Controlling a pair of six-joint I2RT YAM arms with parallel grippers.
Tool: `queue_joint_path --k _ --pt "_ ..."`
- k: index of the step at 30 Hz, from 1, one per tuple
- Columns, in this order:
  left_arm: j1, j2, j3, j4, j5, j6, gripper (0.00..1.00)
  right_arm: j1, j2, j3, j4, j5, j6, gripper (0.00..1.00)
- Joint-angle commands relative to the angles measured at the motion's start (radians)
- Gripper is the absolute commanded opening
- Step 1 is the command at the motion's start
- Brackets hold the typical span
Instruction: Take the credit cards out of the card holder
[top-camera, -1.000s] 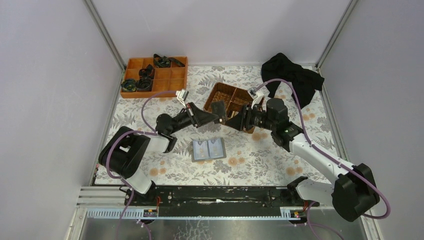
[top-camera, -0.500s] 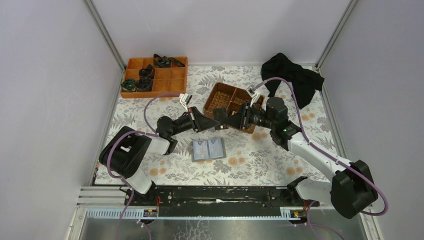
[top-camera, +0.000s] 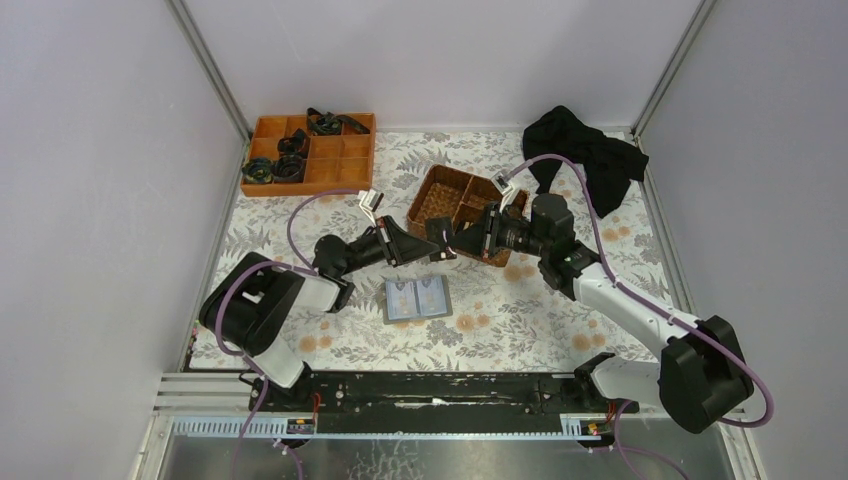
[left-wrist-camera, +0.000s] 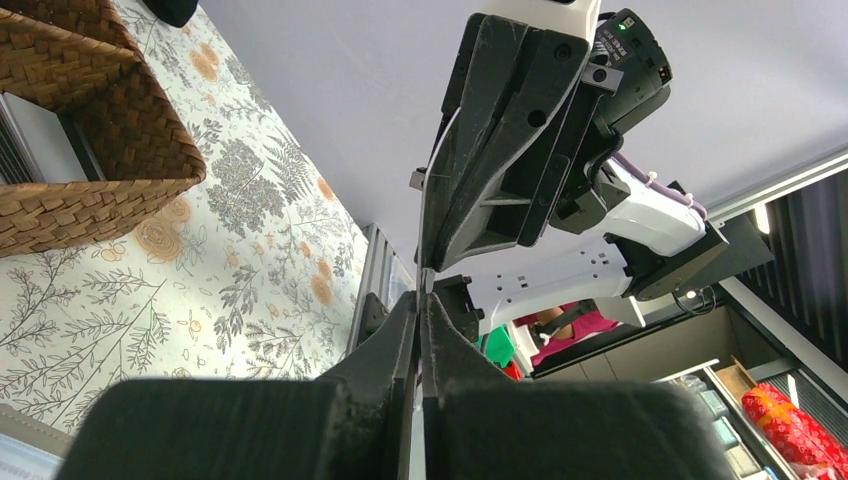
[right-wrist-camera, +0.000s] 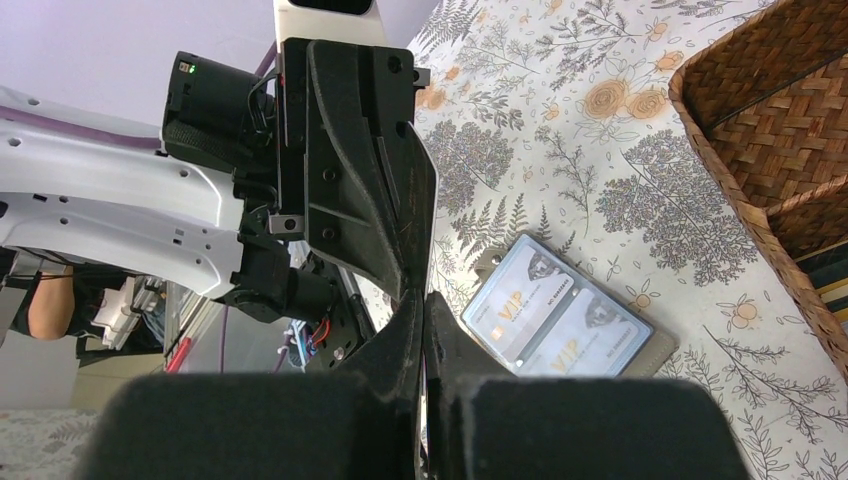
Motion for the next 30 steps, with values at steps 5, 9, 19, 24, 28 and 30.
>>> queue_joint_path --k 5,9,19,24,28,30 --pt "-0.013 0.031 -0.01 0.081 0.017 0.007 0.3 -0.002 0.017 0.046 0.06 0.01 -0.022 0.0" --pt "0.028 0.007 -0.093 0.058 -0.101 0.024 0.61 -0.003 0.03 0.144 -0.103 0.095 -0.142 0.0" --pt "0.09 -0.048 -0.222 -0.041 -0.158 0.107 0.66 -0.016 0.418 0.792 -0.71 0.363 -0.624 0.02" --pt "0.09 -0.006 -0.244 0.059 -0.102 0.063 0.66 -0.017 0.674 1.055 -0.835 0.566 -0.847 0.0" --pt "0.091 -0.006 -0.272 0.069 -0.077 0.069 0.66 -0.018 0.829 1.205 -0.89 0.635 -0.928 0.0" --pt "0.091 -0.013 -0.28 0.063 -0.061 0.084 0.66 -0.017 0.881 1.262 -0.886 0.659 -0.969 0.0"
